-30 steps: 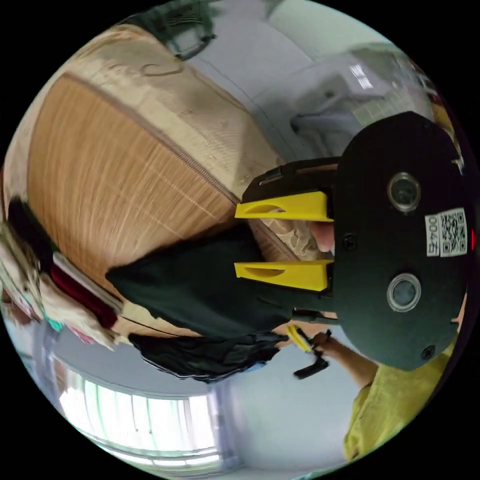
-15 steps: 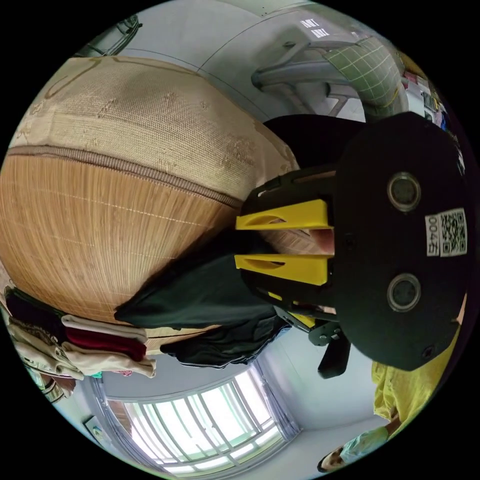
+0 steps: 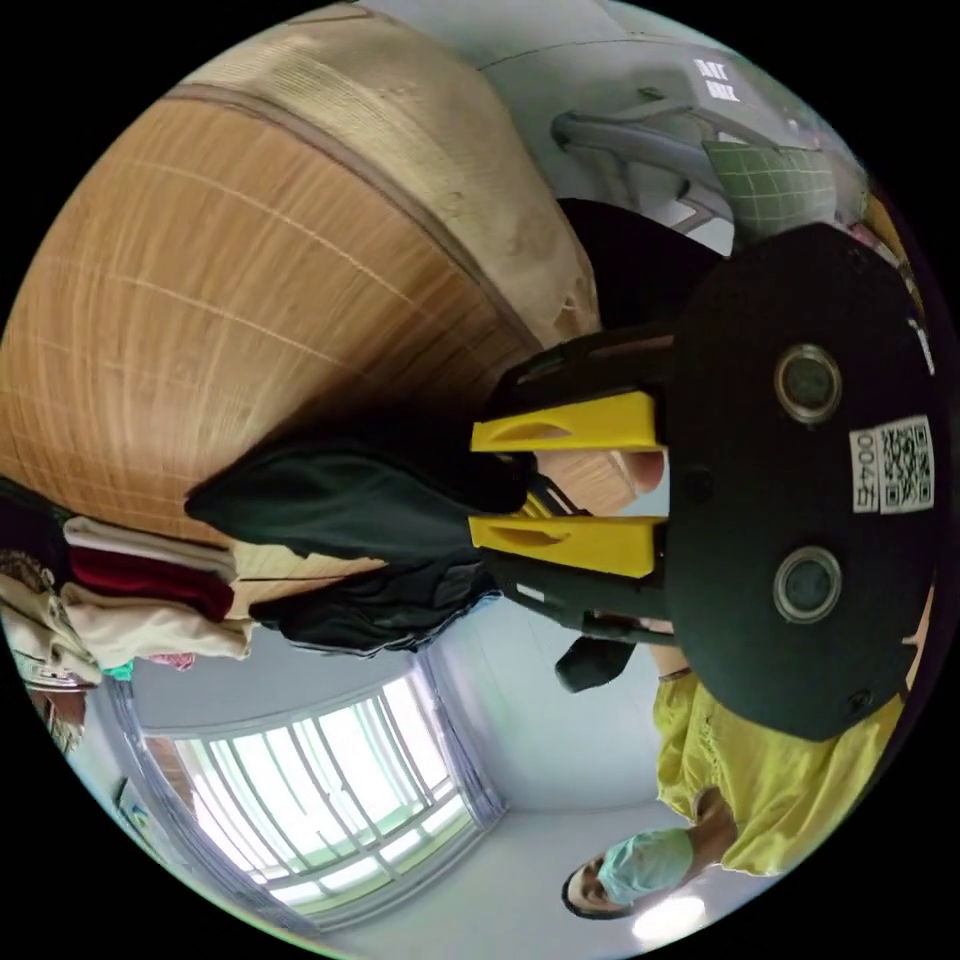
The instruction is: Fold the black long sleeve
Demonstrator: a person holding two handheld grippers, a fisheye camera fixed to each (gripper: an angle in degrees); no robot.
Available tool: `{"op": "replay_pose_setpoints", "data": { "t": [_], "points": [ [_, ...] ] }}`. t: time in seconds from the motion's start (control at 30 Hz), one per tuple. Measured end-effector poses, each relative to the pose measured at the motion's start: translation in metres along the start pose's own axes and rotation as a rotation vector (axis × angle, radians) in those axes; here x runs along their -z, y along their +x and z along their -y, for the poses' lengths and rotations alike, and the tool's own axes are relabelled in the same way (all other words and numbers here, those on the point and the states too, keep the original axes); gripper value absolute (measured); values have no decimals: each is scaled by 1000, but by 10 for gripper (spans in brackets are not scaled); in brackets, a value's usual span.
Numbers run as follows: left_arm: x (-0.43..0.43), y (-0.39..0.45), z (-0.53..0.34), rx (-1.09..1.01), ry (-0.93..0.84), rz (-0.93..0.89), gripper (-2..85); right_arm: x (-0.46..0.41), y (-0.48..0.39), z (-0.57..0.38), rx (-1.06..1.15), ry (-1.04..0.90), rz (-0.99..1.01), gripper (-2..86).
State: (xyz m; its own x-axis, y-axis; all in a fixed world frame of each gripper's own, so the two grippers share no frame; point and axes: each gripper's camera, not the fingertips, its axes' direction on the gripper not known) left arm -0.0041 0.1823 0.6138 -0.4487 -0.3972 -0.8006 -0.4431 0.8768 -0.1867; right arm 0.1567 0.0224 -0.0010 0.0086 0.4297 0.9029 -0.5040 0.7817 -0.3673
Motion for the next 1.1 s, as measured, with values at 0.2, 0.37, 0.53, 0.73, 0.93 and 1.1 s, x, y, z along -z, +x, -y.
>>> {"op": "replay_pose_setpoints", "data": {
  "t": [0.2,0.37,0.53,0.73,0.93,1.1],
  "points": [
    [30,-14,-40,120,64,-36,10,-8,7,61,-5,-89,103,214],
    [41,-20,-67,177,87,-61,9,-50,-13,123,28,-172,71,216],
    [48,-22,-94,211,106,-85,7,-78,-33,164,58,-169,-10,167],
    [55,-27,-125,268,127,-125,5,-102,-47,167,85,-169,-27,59],
    [80,-54,-188,430,211,-242,2,-105,-87,128,52,-107,-11,51],
    [107,-91,-265,598,317,-346,1,-132,-156,89,50,-70,-136,52]
  ]
}}
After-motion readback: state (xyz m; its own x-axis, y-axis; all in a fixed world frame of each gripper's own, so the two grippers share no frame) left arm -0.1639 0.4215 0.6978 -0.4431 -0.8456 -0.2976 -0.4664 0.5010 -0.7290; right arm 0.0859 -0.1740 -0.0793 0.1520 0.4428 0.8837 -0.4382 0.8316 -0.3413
